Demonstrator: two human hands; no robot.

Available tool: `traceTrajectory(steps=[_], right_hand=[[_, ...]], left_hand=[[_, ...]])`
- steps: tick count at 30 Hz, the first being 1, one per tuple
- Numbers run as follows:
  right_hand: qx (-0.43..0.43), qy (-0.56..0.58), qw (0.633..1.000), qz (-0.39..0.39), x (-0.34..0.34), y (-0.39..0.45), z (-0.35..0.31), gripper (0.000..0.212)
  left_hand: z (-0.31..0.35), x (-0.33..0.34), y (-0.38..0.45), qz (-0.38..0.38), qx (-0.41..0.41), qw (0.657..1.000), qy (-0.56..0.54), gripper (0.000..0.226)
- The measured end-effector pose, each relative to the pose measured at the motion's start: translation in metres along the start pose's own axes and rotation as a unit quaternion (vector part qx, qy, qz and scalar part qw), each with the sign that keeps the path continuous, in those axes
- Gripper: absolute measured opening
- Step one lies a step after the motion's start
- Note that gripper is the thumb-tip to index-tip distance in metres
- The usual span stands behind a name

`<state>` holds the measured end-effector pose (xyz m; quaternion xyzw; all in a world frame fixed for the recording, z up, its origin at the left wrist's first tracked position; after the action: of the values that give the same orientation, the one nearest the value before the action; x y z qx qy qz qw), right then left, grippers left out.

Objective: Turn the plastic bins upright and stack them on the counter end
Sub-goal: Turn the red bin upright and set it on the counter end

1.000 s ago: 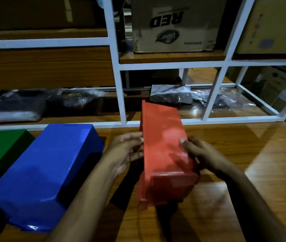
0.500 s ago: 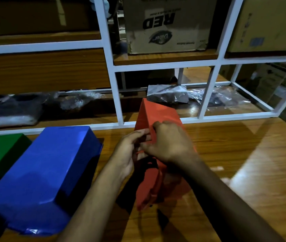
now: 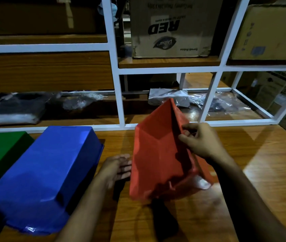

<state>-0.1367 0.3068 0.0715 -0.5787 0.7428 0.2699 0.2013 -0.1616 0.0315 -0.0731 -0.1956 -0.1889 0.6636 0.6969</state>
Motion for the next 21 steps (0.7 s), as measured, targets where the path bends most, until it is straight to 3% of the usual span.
traceTrajectory(steps=[4, 9, 14, 19, 21], right_hand=[[0.061, 0.219, 0.971, -0.069, 0.01, -0.009, 0.035, 0.016], [0.13, 0.32, 0.932, -0.111, 0.034, -0.028, 0.078, 0.028], [0.159, 0.342, 0.919, -0.118, 0.047, -0.035, 0.095, 0.038], [0.164, 0.306, 0.93, -0.124, 0.043, -0.027, 0.088, 0.011], [0.182, 0.297, 0.93, -0.113, 0.045, -0.025, 0.089, 0.016]], left_hand=[[0.021, -0.012, -0.009, 0.007, 0.046, 0.999, -0.016, 0.022], [0.028, -0.017, -0.019, 0.006, 0.08, 0.997, 0.02, 0.021], [0.03, -0.013, -0.023, 0.014, 0.101, 0.995, 0.016, 0.022], [0.031, -0.013, -0.026, 0.016, 0.099, 0.995, 0.017, 0.023], [0.03, -0.012, -0.027, 0.006, 0.094, 0.995, 0.01, 0.023]])
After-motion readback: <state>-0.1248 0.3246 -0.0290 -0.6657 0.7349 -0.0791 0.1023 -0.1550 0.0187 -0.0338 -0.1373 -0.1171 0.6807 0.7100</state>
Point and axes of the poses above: each hand's wrist, its own y-axis towards the middle knuckle, its own x-axis out of the palm, z = x × y, the point moved 5 cm from there along y, towards the middle knuckle, and after that the axes turned 3 degrees about y, right-handed, at the moved point
